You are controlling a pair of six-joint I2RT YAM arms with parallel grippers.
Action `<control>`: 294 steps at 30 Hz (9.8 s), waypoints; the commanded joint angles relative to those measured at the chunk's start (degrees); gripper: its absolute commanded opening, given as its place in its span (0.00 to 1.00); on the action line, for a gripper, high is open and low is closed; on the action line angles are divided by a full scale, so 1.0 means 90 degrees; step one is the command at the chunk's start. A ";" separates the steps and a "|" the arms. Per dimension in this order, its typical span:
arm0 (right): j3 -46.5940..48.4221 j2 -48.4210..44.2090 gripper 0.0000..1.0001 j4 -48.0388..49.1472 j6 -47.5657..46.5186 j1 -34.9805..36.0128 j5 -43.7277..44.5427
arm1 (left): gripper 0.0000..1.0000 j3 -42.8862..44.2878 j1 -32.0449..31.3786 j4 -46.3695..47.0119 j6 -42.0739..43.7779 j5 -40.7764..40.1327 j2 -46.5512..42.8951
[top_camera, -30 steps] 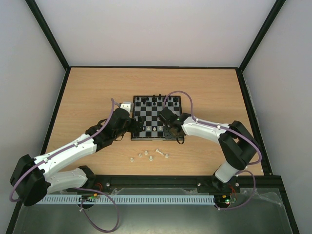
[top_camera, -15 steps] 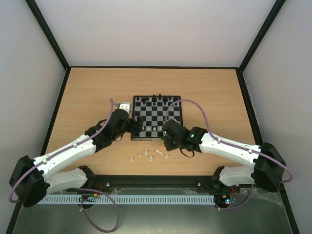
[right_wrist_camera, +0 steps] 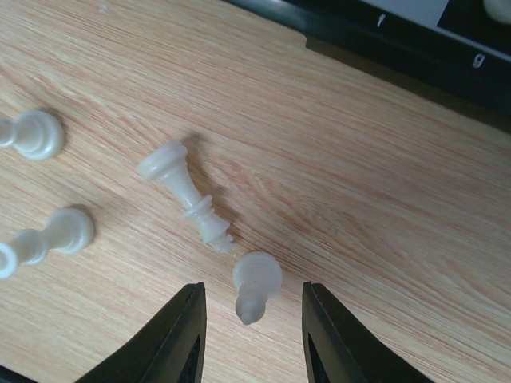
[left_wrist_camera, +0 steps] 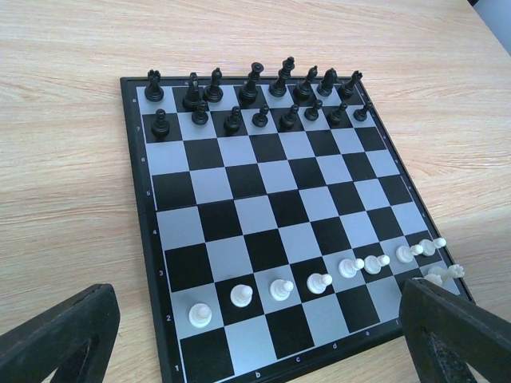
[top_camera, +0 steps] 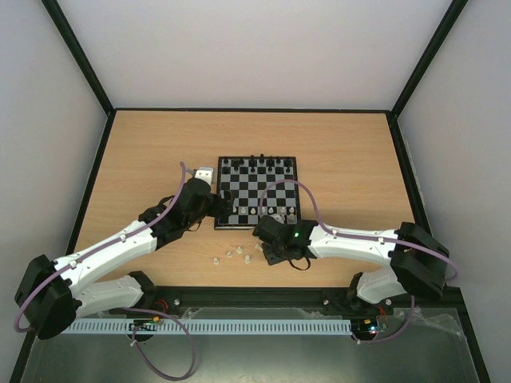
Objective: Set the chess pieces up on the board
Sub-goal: Pick up the chess piece at the center of the board, then place the chess piece on the chessboard, then pick up the chess piece at the center of the board, then place the chess piece on the chessboard.
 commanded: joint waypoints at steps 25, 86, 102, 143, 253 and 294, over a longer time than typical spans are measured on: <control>0.0675 0.0383 0.11 -0.0607 -0.0060 -0.0048 0.0758 | 0.99 -0.0067 0.0037 0.0036 -0.0029 -0.0077 -0.0195; 0.2011 0.1904 0.17 -0.0255 -0.1470 -0.1874 0.0325 | 0.99 -0.0092 0.0037 0.0026 -0.0038 -0.0038 -0.0346; 0.1927 0.1764 0.23 -0.0348 -0.1416 -0.1870 0.0257 | 0.99 -0.0092 0.0037 0.0026 -0.0038 -0.0038 -0.0339; 0.1993 0.2070 0.12 -0.0477 -0.1455 -0.1874 0.0417 | 0.99 -0.0100 0.0042 0.0045 -0.0033 -0.0057 -0.0281; 0.1672 0.1623 0.13 -0.0422 -0.0498 0.0957 0.0267 | 0.99 -0.0246 0.0056 -0.0097 -0.0180 -0.0604 -0.0919; 0.2740 0.2341 0.16 -0.0862 -0.1835 -0.1434 0.0176 | 0.99 -0.0251 0.0056 -0.0091 -0.0173 -0.0575 -0.0927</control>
